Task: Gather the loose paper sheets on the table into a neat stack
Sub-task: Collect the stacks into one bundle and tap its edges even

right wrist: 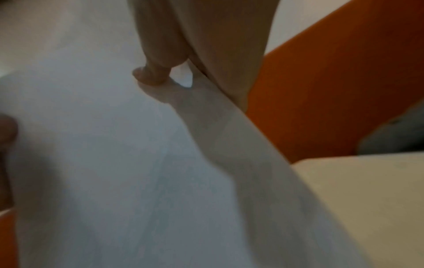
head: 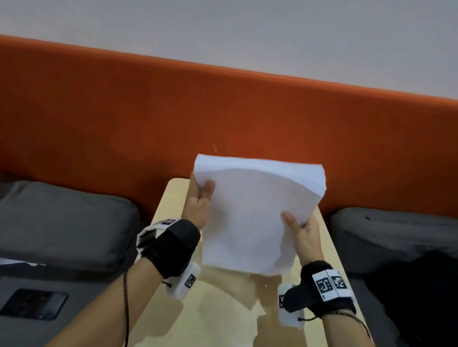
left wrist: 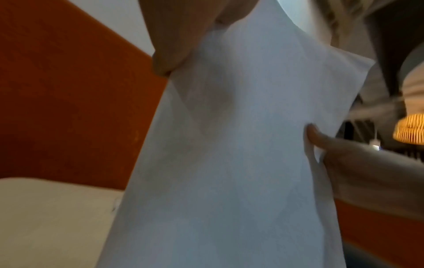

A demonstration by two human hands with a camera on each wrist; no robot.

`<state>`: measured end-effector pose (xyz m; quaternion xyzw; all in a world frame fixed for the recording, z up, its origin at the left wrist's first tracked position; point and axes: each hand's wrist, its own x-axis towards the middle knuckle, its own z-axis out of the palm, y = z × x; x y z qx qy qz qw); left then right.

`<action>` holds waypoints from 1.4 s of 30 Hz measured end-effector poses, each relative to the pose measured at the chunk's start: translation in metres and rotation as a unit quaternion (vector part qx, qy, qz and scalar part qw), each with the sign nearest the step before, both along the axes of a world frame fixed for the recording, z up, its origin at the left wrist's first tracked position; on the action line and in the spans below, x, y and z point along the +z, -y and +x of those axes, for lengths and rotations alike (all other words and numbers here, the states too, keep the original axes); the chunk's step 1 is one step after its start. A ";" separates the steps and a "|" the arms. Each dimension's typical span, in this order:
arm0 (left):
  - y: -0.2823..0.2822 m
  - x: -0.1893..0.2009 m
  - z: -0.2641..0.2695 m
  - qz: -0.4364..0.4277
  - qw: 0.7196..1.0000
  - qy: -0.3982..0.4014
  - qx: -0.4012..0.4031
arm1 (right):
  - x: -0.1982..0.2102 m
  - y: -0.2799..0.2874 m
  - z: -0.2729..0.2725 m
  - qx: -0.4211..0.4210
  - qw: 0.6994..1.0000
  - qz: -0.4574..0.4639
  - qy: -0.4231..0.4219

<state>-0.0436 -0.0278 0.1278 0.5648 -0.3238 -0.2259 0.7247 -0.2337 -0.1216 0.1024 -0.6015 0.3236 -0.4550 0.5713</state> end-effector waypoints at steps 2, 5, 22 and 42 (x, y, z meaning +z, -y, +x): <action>-0.003 -0.018 -0.008 0.039 0.999 0.021 -0.028 | -0.019 -0.003 -0.005 -0.014 0.999 0.035 -0.010; -0.002 -0.038 -0.009 0.059 0.997 -0.003 -0.054 | -0.027 0.000 -0.007 -0.026 0.998 0.051 -0.021; 0.009 -0.073 -0.005 0.205 0.976 0.043 -0.057 | -0.080 -0.002 -0.008 -0.075 0.984 0.100 -0.127; 0.020 -0.137 -0.011 0.516 0.843 0.067 -0.136 | -0.110 0.008 -0.027 -0.029 0.864 0.222 -0.451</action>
